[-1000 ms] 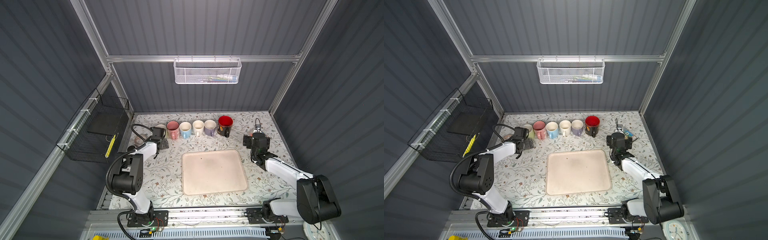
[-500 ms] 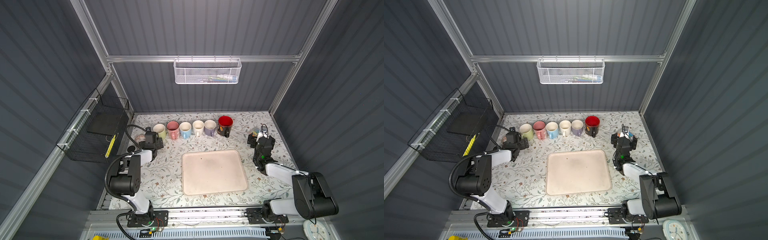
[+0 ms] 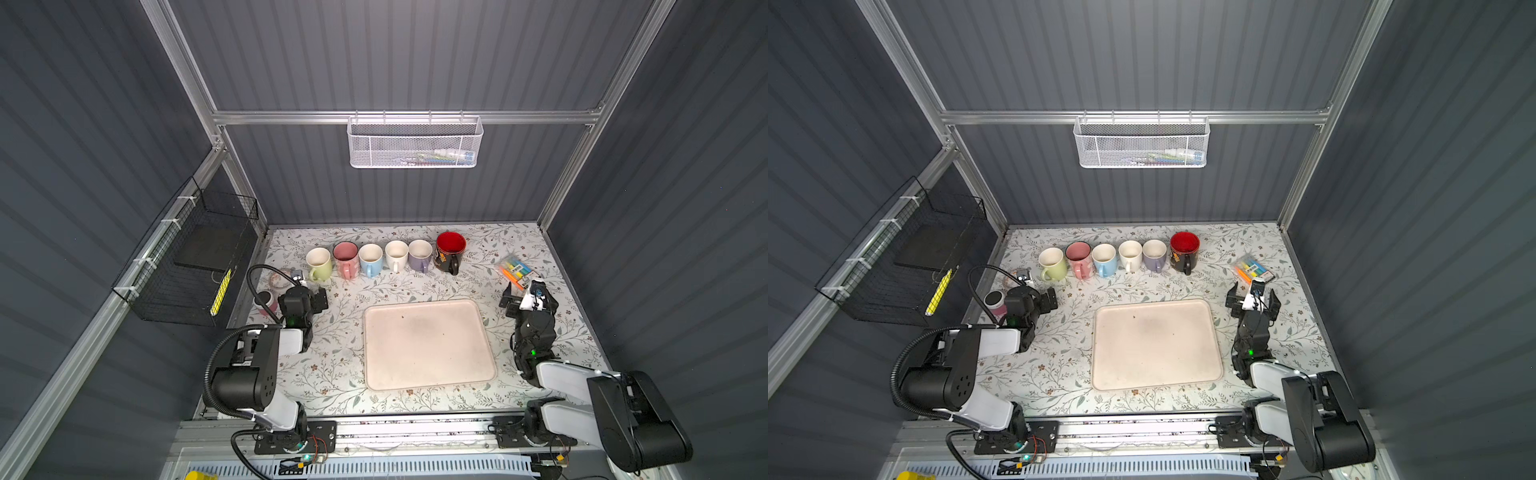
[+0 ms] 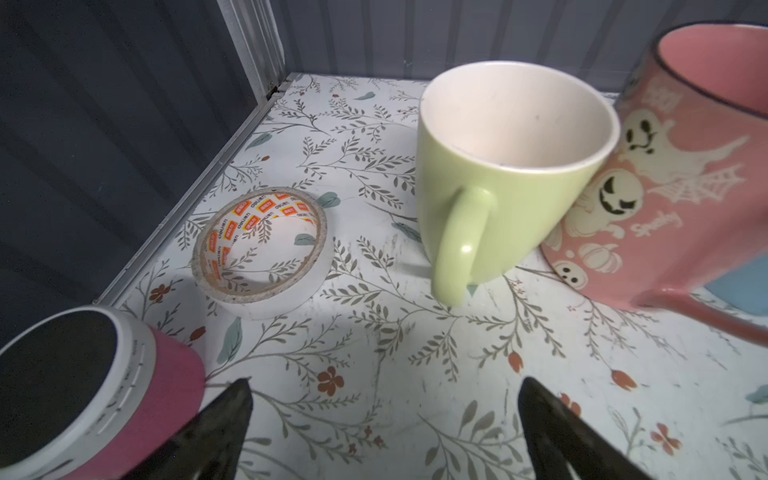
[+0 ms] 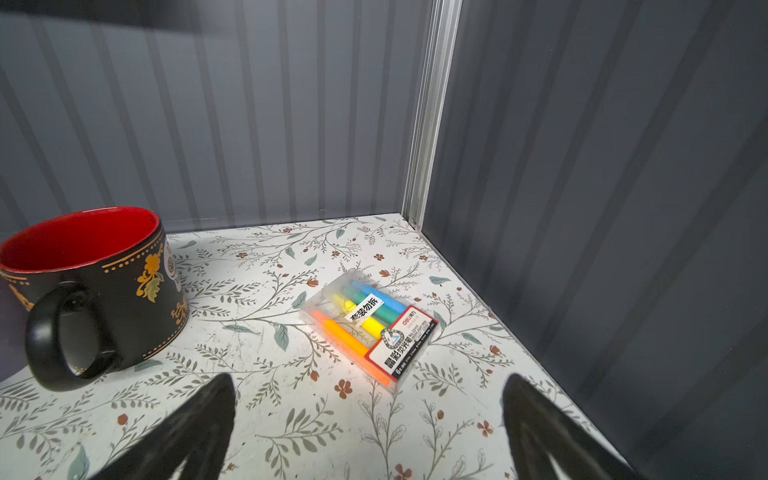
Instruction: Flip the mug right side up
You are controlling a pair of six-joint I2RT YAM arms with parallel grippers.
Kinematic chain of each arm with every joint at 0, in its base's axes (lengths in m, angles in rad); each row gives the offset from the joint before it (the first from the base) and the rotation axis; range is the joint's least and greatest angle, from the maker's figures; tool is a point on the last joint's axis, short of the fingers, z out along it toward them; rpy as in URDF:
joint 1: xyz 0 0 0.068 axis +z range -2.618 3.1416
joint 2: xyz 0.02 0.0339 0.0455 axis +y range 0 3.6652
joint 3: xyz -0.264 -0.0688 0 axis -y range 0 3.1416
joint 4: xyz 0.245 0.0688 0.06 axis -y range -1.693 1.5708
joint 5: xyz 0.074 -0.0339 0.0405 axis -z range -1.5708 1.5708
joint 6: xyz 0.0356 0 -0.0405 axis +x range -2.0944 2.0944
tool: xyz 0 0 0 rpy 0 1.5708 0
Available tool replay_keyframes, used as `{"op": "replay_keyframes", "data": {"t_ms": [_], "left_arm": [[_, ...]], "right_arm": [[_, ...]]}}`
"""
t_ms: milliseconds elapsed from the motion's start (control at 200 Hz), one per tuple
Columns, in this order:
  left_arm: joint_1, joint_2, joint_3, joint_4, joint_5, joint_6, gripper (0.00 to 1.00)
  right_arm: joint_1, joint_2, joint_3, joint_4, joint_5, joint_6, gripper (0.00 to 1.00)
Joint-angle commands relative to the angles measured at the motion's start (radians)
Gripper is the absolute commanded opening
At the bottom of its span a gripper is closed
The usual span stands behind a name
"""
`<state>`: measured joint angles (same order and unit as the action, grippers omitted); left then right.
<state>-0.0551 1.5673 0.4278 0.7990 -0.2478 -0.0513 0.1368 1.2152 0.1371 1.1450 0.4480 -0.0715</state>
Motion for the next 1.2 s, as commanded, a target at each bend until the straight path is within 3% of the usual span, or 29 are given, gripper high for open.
{"op": "replay_keyframes", "data": {"t_ms": [0,120,170,285,425,520,565,650,745,1196], "left_arm": [[0.003,0.062,-0.096,0.287,0.059,0.039,1.0],[-0.009,0.155,-0.136,0.471,0.109,0.082,1.0],[-0.009,0.13,-0.118,0.39,0.103,0.073,1.0],[-0.009,0.144,-0.087,0.365,0.094,0.072,1.0],[-0.009,0.151,0.054,0.097,0.086,0.071,1.0],[-0.006,0.149,0.051,0.095,0.094,0.068,1.0],[-0.006,0.151,0.051,0.097,0.094,0.07,1.0],[-0.007,0.151,0.051,0.098,0.094,0.07,1.0],[-0.006,0.151,0.05,0.101,0.091,0.07,1.0],[-0.007,0.149,0.049,0.103,0.091,0.07,1.0]], "right_arm": [[-0.005,-0.012,-0.024,0.073,-0.003,0.028,0.99],[-0.01,0.085,-0.071,0.204,0.0,0.047,0.99],[-0.01,0.173,-0.097,0.336,0.007,0.054,0.99],[-0.009,0.212,-0.08,0.335,-0.072,0.023,0.99],[-0.013,0.288,-0.045,0.336,-0.136,-0.001,0.99],[-0.031,0.332,-0.007,0.335,-0.148,0.002,0.99],[-0.043,0.322,0.018,0.289,-0.143,0.016,0.99],[-0.086,0.259,0.114,0.007,-0.168,0.073,0.99],[-0.19,0.242,0.188,-0.174,-0.336,0.156,0.99],[-0.184,0.244,0.172,-0.139,-0.333,0.148,0.99]]}}
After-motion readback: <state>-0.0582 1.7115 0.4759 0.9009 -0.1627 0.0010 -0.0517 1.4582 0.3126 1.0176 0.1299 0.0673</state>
